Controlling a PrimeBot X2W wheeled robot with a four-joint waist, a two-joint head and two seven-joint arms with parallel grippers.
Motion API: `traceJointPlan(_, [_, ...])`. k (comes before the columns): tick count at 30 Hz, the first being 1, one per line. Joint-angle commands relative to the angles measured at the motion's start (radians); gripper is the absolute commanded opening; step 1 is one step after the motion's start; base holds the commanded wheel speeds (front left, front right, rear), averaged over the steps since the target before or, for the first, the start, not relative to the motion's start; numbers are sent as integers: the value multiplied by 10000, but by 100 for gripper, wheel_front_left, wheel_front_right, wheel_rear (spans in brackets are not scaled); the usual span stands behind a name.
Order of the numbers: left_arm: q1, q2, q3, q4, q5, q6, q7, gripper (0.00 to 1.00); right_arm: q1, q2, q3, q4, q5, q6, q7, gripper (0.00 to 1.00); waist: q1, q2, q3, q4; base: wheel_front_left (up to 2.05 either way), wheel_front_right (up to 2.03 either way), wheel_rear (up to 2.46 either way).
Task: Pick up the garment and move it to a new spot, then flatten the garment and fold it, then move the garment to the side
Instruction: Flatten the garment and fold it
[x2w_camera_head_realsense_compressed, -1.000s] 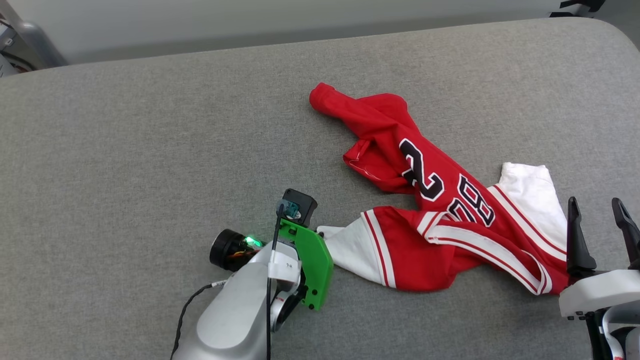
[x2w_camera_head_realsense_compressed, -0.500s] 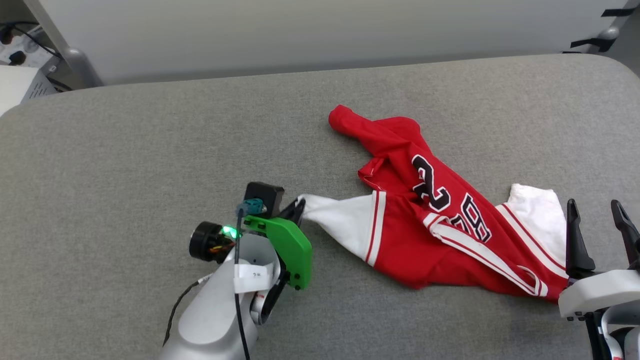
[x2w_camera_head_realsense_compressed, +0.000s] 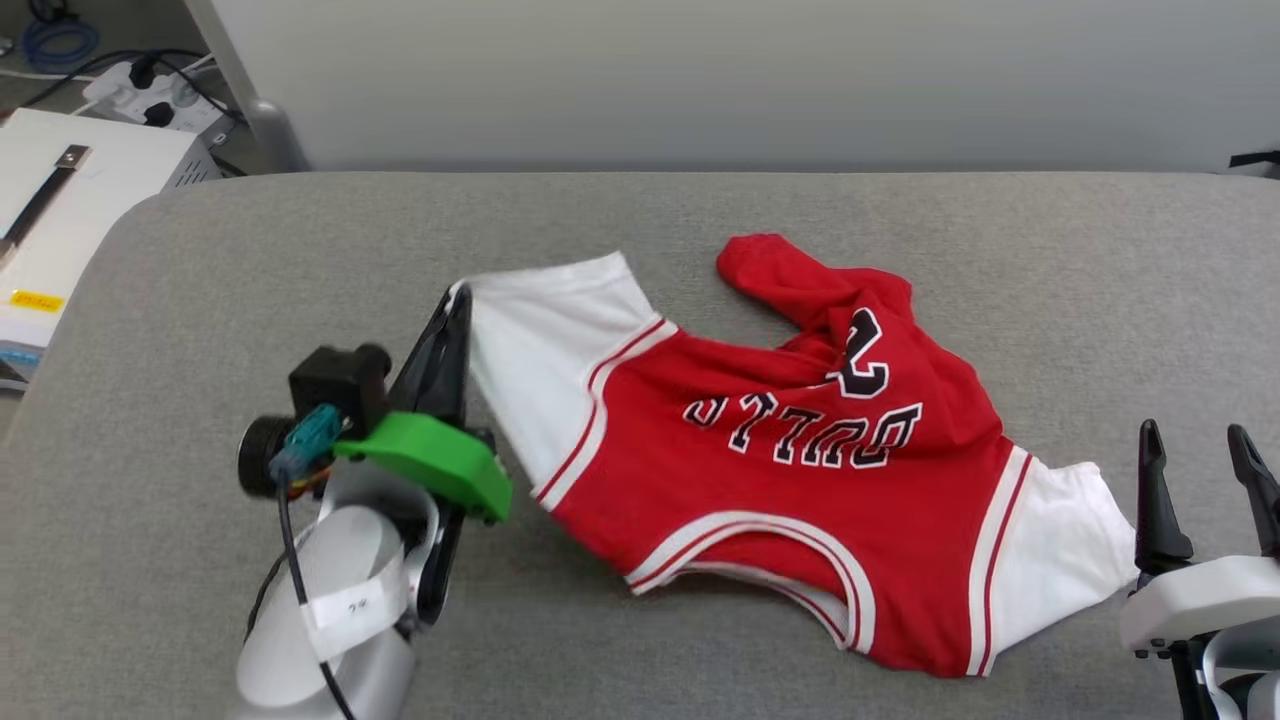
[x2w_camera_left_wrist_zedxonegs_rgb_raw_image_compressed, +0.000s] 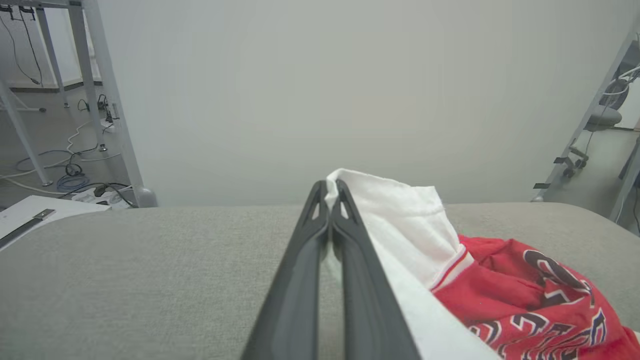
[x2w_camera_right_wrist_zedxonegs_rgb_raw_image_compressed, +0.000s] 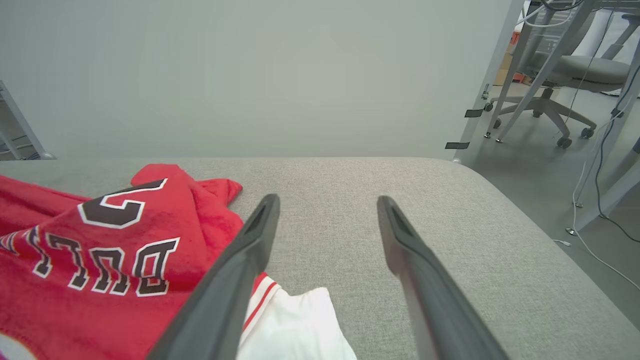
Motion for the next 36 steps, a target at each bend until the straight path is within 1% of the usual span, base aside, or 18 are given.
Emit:
traceJointPlan(1, [493, 175, 93, 87, -132, 59, 1, 0, 22, 24, -26, 71, -64, -7, 0, 100, 0, 0, 36, 290, 0, 0, 0])
traceJointPlan(5, [1313, 467, 278, 652, -475, 84, 454, 0, -42, 67, -14, 292, -110, -7, 17, 100, 0, 0, 99, 442, 0, 0, 0])
traceJointPlan(8, [1649, 561, 363, 1202, -694, 62, 686, 0, -82, 80, 8, 512, -132, -7, 56, 100, 0, 0, 137, 497, 0, 0, 0])
traceJointPlan(15, [1435, 499, 517, 2342, -978, -25, 543, 0, -108, -38, 98, 841, -126, -7, 230, 100, 0, 0, 168, 521, 0, 0, 0])
traceJointPlan(16, [1145, 495, 506, 2716, -932, 4, 419, 100, -104, -112, 146, 869, -115, -7, 303, 100, 0, 0, 159, 514, 0, 0, 0])
traceJointPlan(21, [907, 474, 540, 2671, -743, 22, -37, 100, -57, -347, 328, 836, 13, -7, 451, 100, 0, 0, 20, 606, 0, 0, 0])
traceJointPlan(24, [1041, 387, 591, 2083, -593, -80, -193, 100, -15, -537, 447, 705, 119, -7, 679, 100, 0, 0, -39, 793, 0, 0, 0])
traceJointPlan(26, [1258, 302, 660, 1524, -509, -173, -222, 100, 44, -727, 586, 673, 204, -7, 1063, 100, 0, 0, -40, 950, 0, 0, 0])
traceJointPlan(28, [1528, 269, 736, 729, -261, -263, -228, 100, 87, -1002, 733, 688, 309, -7, 1595, 100, 0, 0, 7, 1097, 0, 0, 0])
traceJointPlan(31, [2099, 194, 774, -330, 151, -347, -231, 100, 123, -1387, 945, 742, 565, -7, 2808, 100, 0, 0, 105, 1266, 0, 0, 0])
traceJointPlan(33, [2438, 131, 792, -778, 298, -404, -232, 100, 151, -1618, 942, 805, 786, -7, 3809, 100, 0, 0, 187, 1347, 0, 0, 0])
traceJointPlan(36, [2757, 78, 751, -1139, 466, -471, -233, 100, 190, -1858, 681, 815, 936, -7, 5187, 100, 0, 0, 293, 1461, 0, 0, 0])
